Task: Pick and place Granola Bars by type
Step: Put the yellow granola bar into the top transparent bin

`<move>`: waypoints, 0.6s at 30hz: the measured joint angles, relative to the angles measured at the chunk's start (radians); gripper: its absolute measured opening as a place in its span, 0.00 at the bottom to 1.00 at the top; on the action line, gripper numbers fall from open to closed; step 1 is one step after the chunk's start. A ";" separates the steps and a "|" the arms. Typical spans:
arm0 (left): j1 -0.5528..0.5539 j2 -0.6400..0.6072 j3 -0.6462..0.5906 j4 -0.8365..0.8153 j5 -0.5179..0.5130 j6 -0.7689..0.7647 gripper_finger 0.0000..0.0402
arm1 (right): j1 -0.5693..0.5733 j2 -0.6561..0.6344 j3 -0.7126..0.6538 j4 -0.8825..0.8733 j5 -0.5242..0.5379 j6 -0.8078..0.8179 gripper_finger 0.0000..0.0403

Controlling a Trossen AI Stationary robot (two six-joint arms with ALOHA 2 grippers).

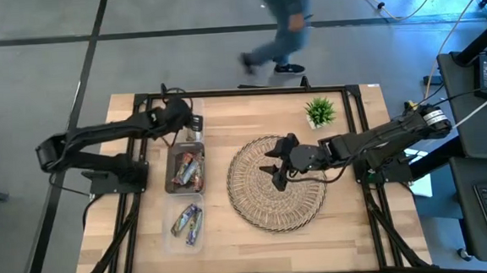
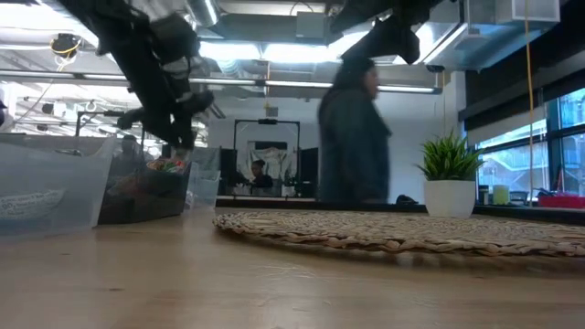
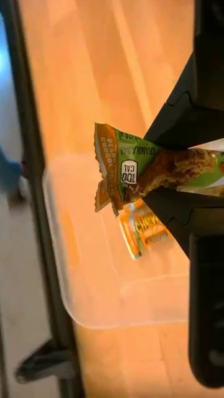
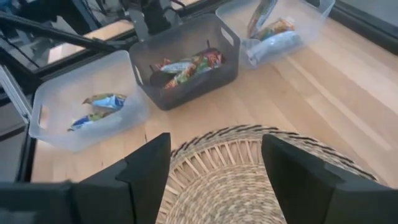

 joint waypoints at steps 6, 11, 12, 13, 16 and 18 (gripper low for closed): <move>0.067 0.085 0.000 -0.001 0.096 0.000 0.24 | 0.000 0.003 0.000 -0.005 0.000 0.011 0.63; 0.083 0.109 0.000 0.000 0.179 0.000 0.24 | 0.000 0.003 0.000 -0.007 0.000 0.011 0.63; 0.083 0.109 0.000 0.000 0.186 0.000 0.24 | 0.000 0.003 0.000 -0.008 0.000 0.012 0.63; 0.083 0.109 0.000 0.000 0.191 0.000 0.24 | 0.000 0.003 0.000 -0.008 0.000 0.012 0.63; 0.083 0.108 0.000 0.000 0.194 -0.002 0.24 | 0.000 0.003 0.000 -0.008 0.000 0.012 0.63; 0.083 0.108 0.000 0.000 0.196 -0.010 0.26 | 0.000 0.003 0.000 -0.008 -0.001 0.012 0.63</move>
